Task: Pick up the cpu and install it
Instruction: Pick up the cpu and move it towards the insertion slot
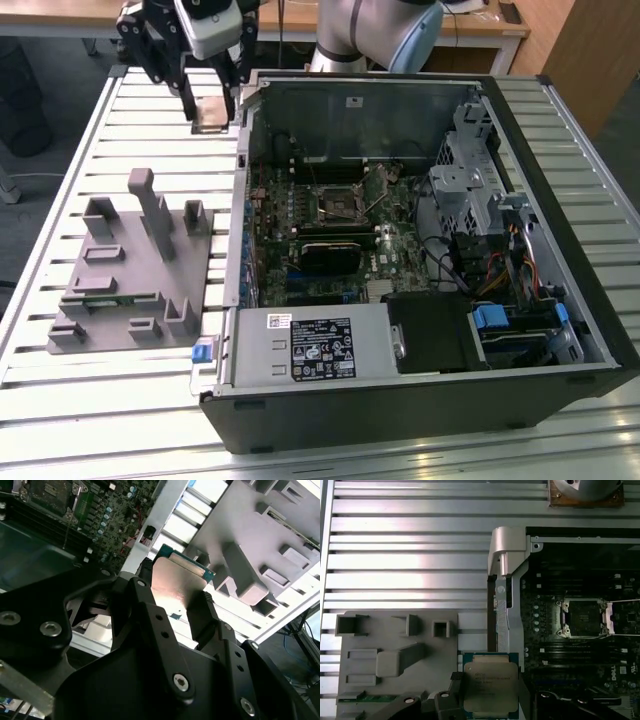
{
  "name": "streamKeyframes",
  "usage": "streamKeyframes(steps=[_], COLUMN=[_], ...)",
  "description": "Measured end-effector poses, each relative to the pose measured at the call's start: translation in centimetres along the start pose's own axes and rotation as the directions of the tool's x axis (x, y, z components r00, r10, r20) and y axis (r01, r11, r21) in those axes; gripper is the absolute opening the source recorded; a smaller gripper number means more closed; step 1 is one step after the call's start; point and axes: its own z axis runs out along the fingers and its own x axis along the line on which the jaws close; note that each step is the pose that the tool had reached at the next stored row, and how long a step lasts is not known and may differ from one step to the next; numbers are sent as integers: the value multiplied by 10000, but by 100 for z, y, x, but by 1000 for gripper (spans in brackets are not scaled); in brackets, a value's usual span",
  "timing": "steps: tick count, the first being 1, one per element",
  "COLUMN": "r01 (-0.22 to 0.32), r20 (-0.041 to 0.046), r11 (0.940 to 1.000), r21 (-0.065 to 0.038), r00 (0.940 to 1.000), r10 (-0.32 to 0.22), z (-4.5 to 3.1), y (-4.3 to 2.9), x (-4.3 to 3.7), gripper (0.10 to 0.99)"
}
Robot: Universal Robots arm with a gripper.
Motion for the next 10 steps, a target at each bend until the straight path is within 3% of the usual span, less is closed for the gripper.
streamKeyframes(steps=[10], r01=[-1], r20=[1], r11=[10000], r21=[-1], r00=[10000], r10=[1], z=[29], y=[94], x=[-152], gripper=[529])
